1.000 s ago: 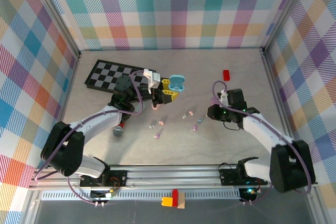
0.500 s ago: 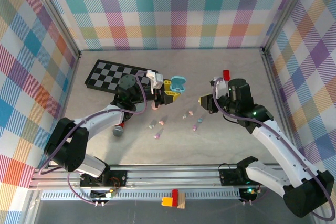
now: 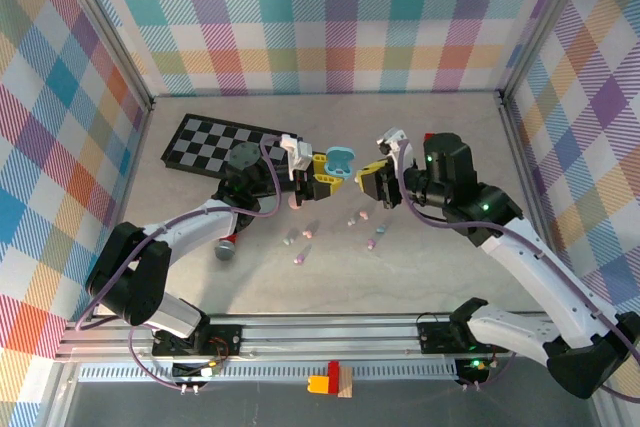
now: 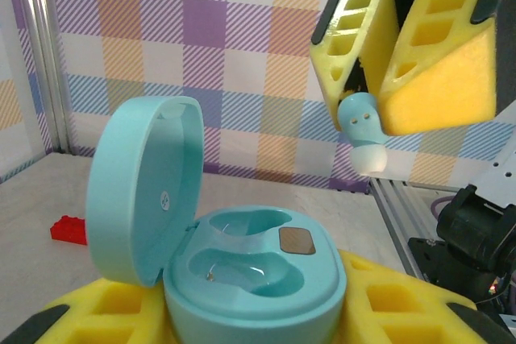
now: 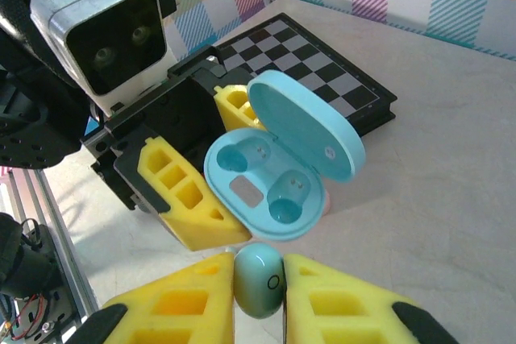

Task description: Insert wireless bluetooth earbuds into charging case

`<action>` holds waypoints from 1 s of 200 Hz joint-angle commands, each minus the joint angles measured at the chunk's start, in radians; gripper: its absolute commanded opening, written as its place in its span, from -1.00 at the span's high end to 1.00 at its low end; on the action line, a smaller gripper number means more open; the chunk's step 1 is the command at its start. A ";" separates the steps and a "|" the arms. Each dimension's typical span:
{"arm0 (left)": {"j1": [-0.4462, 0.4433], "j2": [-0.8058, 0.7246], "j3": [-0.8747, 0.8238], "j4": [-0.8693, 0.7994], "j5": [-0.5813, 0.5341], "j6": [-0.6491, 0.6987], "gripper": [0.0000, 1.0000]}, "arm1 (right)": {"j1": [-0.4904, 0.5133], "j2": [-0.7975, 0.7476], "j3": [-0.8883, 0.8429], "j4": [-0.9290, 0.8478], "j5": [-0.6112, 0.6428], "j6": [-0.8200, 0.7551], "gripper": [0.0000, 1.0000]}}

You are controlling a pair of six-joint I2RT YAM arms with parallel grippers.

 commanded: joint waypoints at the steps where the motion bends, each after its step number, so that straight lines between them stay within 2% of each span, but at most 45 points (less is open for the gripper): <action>1: 0.012 0.002 -0.001 0.015 0.046 0.021 0.25 | 0.010 0.038 0.043 0.005 -0.012 -0.042 0.63; 85: 0.013 -0.008 -0.004 -0.005 0.090 0.024 0.25 | 0.015 0.113 0.091 0.012 -0.012 -0.066 0.65; 200: 0.012 -0.018 0.009 -0.024 0.093 0.029 0.25 | 0.017 0.162 0.093 -0.019 -0.059 -0.084 0.64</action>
